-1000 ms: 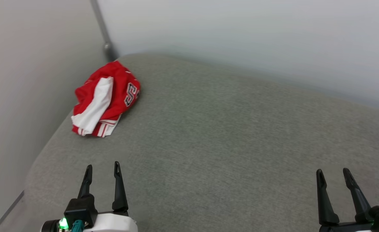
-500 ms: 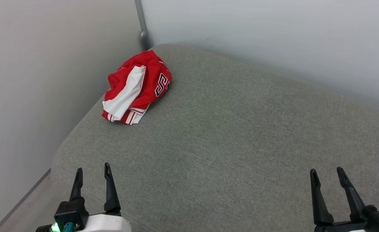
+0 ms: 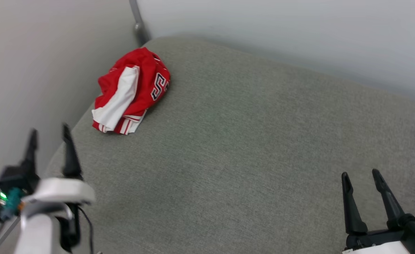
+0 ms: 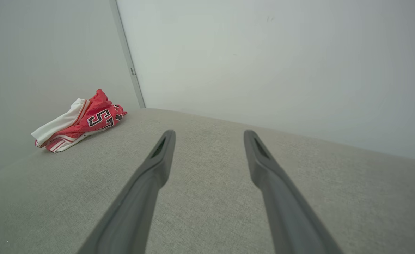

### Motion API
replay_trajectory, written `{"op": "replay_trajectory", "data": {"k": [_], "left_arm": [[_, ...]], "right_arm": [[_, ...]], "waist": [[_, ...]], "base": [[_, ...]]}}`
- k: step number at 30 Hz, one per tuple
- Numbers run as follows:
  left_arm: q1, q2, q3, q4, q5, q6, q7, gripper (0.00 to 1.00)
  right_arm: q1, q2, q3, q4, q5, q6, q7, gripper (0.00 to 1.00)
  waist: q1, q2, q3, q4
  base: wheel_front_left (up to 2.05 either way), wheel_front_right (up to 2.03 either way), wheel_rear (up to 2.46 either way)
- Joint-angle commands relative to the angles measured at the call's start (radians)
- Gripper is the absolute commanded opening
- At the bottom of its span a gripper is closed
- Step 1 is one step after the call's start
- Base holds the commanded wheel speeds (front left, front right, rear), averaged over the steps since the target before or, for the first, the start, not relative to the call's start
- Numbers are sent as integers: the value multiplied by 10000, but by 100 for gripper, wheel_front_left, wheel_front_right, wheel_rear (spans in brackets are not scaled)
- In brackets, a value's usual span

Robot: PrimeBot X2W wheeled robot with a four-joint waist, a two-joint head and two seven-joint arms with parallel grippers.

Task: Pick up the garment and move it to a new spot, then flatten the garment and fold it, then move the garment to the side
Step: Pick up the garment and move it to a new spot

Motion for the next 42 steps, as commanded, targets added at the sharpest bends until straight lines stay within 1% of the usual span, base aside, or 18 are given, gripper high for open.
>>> {"op": "replay_trajectory", "data": {"k": [1, 4, 7, 10, 14, 16, 19, 22, 23, 25, 28, 31, 32, 35, 39, 42], "left_arm": [[-454, 225, 183, 223, -113, -120, -26, 100], [-1569, 873, 491, 763, -146, -303, 17, 100], [-2777, 1570, 681, 1215, -210, -443, 342, 100], [-3938, 2175, 874, 1800, -471, -695, 810, 100], [-5505, 2970, 905, 2573, -821, -1174, 1816, 100], [-6284, 3391, 785, 3008, -995, -1440, 2530, 100], [-7249, 3914, 635, 3696, -1432, -1707, 3715, 100], [-7940, 4465, 306, 4296, -1915, -1869, 5105, 100], [-8123, 4569, 116, 4486, -2137, -1901, 5632, 100], [-8398, 4739, -304, 4698, -2818, -1924, 6761, 100], [-8424, 5430, -1077, 4577, -3737, -1914, 8080, 100], [-8229, 5776, -1735, 4414, -4793, -1919, 9277, 100], [-8023, 6240, -2229, 4289, -5535, -1921, 10285, 100], [-7958, 6384, -2621, 4246, -6048, -1920, 10846, 100], [-7718, 6509, -3272, 4421, -6169, -1921, 11261, 100], [-7669, 6228, -3687, 4714, -6303, -1923, 11303, 100]], "right_arm": [[-187, 10, -42, -57, -64, -3, -21, 100], [-382, 10, -81, -141, -224, -3, -21, 100], [-591, 10, -207, -243, -405, -3, -21, 100], [-824, 11, -315, -353, -568, -3, -21, 100], [-1148, 11, -444, -531, -807, -3, -21, 100], [-1344, 11, -504, -630, -918, -3, -21, 100], [-1633, 11, -542, -823, -1038, -3, -21, 100], [-1898, 11, -546, -1022, -1132, -3, -21, 100], [-1977, 11, -567, -1085, -1159, -3, -23, 100], [-2099, 11, -565, -1201, -1231, -3, -21, 100], [-2275, 11, -590, -1378, -1335, -3, -21, 100], [-2426, 11, -655, -1559, -1437, -3, -23, 100], [-2510, 11, -724, -1721, -1551, -3, -21, 100], [-2603, 11, -758, -1870, -1660, -3, -21, 100], [-2654, 11, -778, -1934, -1751, -3, -18, 100], [-2679, 11, -776, -1935, -1785, -3, -9, 100]], "waist": [[0, 0, 338, -294], [0, 0, 756, -601], [0, 0, 1247, -896], [0, 0, 1792, -1170], [0, 0, 2523, -1521], [0, 0, 2913, -1679], [0, 0, 3466, -1909], [0, 0, 3962, -2107], [0, 0, 4096, -2152], [0, 0, 4337, -2287], [0, 0, 4666, -2475], [0, 0, 5006, -2627], [0, 0, 5342, -2736], [0, 0, 5671, -2798], [0, 0, 5982, -2853], [0, 0, 6097, -2869]], "base": [[0, 0, 0], [0, 0, 0], [0, 0, 0], [0, 0, 0], [0, 0, 0], [0, 0, 0], [0, 0, 0], [0, 0, 0], [0, 0, 0], [0, 0, 0], [0, 0, 0], [0, 0, 0], [0, 0, 0], [0, 0, 0], [0, 0, 0], [0, 0, 0]]}}
